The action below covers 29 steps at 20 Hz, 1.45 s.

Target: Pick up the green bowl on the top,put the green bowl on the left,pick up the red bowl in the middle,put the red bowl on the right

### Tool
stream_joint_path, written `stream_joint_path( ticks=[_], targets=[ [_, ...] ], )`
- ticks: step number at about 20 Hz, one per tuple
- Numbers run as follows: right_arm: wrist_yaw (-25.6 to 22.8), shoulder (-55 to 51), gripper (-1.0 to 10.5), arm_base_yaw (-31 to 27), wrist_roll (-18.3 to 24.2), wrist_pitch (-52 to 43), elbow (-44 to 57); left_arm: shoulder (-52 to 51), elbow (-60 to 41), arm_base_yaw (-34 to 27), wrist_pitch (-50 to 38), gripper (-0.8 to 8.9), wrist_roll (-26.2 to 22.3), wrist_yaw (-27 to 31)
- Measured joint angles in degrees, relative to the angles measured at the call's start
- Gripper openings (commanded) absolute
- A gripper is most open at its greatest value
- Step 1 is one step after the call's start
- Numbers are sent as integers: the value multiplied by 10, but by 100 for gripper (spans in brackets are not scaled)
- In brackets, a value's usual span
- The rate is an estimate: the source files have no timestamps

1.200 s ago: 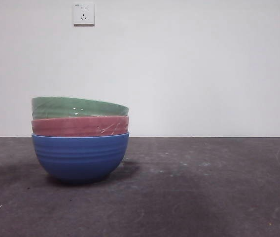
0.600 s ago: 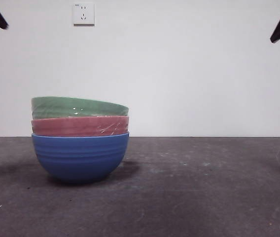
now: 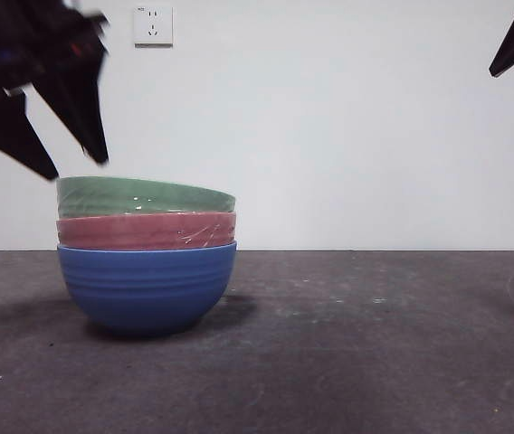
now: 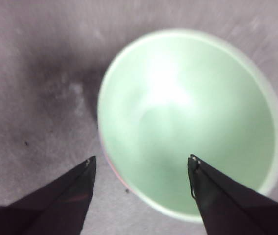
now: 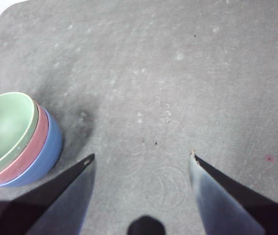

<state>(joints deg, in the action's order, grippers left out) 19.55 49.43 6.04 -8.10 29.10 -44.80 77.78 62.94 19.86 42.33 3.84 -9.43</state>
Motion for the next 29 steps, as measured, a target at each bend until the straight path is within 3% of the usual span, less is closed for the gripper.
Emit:
stream_joint_path(
  ticks=[3, 6, 7, 12, 18, 22, 26, 29],
  targets=[
    [0, 0, 313, 0, 0, 0, 0, 39, 0, 16, 1, 303, -3, 42],
    [0, 0, 312, 0, 0, 0, 0, 45, 0, 19, -4, 4, -4, 49],
    [0, 0, 312, 0, 0, 0, 0, 45, 0, 20, -9, -8, -4, 50],
    [0, 0, 312, 0, 0, 0, 0, 45, 17, 21, -3, -8, -9, 67],
    [0, 0, 312, 0, 0, 0, 0, 45, 145, 21, 68, -8, -9, 65],
    [0, 0, 312, 0, 0, 0, 0, 42, 248, 27, 160, -8, -24, -27],
    [0, 0, 312, 0, 0, -7, 0, 28, 265, 96, 203, -8, -37, -52],
    [0, 0, 312, 0, 0, -13, 0, 29, 265, 180, 207, -9, -39, 5]
  ],
)
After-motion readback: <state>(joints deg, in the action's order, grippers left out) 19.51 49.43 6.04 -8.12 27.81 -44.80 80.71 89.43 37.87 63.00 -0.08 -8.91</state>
